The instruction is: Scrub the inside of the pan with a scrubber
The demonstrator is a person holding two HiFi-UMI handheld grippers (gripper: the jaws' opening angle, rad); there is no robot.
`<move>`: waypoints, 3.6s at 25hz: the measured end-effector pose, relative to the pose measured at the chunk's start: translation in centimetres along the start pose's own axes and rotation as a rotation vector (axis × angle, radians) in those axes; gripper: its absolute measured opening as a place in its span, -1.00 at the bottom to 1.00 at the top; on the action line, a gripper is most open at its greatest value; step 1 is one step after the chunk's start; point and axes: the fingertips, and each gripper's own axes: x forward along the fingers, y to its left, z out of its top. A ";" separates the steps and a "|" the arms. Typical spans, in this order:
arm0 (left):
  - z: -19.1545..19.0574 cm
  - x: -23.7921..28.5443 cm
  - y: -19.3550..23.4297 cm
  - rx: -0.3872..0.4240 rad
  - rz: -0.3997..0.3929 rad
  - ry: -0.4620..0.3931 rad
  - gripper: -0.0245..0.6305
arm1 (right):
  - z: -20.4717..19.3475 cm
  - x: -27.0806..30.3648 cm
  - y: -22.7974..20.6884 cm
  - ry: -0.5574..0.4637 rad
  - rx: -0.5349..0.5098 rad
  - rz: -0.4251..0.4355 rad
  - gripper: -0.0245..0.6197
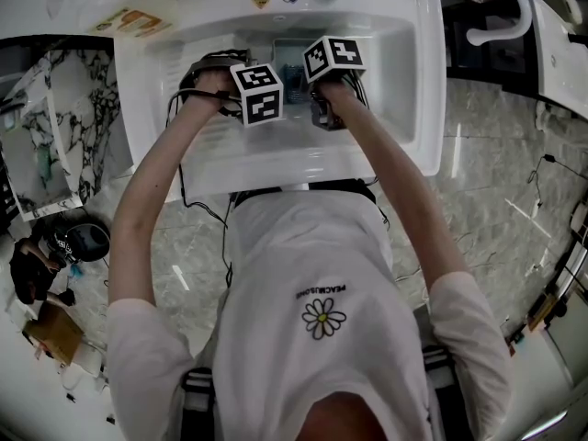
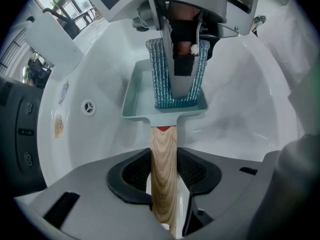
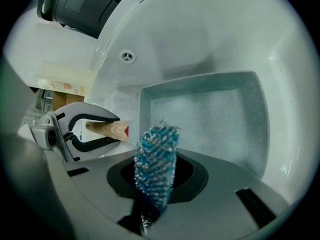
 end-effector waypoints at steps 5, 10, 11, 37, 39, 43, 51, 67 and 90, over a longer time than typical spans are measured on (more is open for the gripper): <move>0.0 0.0 0.0 0.000 0.001 0.003 -0.42 | 0.0 0.5 1.2 -0.001 0.005 0.029 -0.75; 0.0 -0.1 0.0 -0.002 0.003 0.004 -0.42 | 0.0 0.7 1.9 -0.002 -0.002 0.037 -0.75; 0.0 -0.1 0.0 -0.002 0.003 0.004 -0.42 | 0.0 0.7 2.0 -0.002 -0.006 0.034 -0.75; 1.5 -3.2 2.0 -0.086 0.109 -0.130 -0.21 | 1.1 -3.3 1.2 -0.133 -0.062 -0.025 -0.75; 1.8 -4.0 2.2 -0.096 0.122 -0.148 -0.21 | 1.3 -3.7 1.1 -0.145 -0.061 -0.029 -0.75; 2.7 -5.7 2.5 -0.133 0.138 -0.203 -0.21 | 1.2 -4.1 0.9 -0.156 -0.064 -0.032 -0.75; 4.2 -10.3 4.8 -0.324 0.218 -0.380 -0.23 | 1.3 -4.6 0.8 -0.184 -0.090 -0.055 -0.75; 2.2 -31.0 9.4 -0.886 0.599 -1.006 -0.76 | 5.2 -26.8 10.8 -1.003 -0.548 -0.238 -0.75; -1.0 -38.0 2.3 -1.037 0.908 -1.289 -0.87 | -4.1 -35.4 13.2 -1.409 -0.693 -0.480 -0.75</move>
